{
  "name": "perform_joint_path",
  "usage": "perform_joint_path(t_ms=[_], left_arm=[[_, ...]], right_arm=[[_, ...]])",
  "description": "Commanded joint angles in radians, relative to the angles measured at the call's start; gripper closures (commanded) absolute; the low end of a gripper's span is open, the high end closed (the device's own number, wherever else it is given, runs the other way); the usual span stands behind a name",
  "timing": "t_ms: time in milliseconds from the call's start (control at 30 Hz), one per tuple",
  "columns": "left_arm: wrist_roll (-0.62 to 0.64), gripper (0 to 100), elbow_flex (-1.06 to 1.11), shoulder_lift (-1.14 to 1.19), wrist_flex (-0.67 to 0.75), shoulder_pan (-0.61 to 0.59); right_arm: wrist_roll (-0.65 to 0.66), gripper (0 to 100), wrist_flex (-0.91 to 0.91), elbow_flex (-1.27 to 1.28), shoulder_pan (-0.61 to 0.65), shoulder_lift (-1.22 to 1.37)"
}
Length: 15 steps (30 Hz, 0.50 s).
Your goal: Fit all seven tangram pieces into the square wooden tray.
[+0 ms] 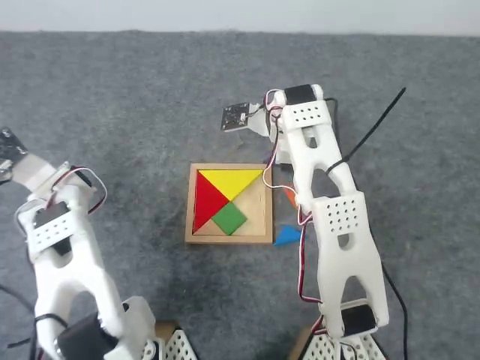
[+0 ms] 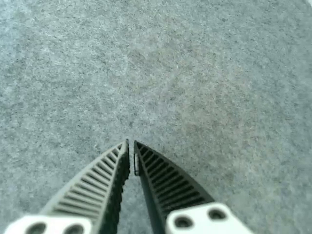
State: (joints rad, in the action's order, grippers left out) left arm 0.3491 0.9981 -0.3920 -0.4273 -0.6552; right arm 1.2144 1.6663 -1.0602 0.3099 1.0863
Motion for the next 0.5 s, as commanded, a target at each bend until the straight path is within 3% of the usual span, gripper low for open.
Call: perform_joint_path(t_ms=[0, 467], left_arm=[[0.003, 99, -0.039, -0.041, 0.021, 0.009], [0.003, 99, -0.039, -0.040, 0.021, 0.011]], right_arm=[[-0.046, 87.6, 0.012, -0.066, -0.012, -0.016], [-0.209, 87.6, 0.128, -0.287, -0.022, -0.021]])
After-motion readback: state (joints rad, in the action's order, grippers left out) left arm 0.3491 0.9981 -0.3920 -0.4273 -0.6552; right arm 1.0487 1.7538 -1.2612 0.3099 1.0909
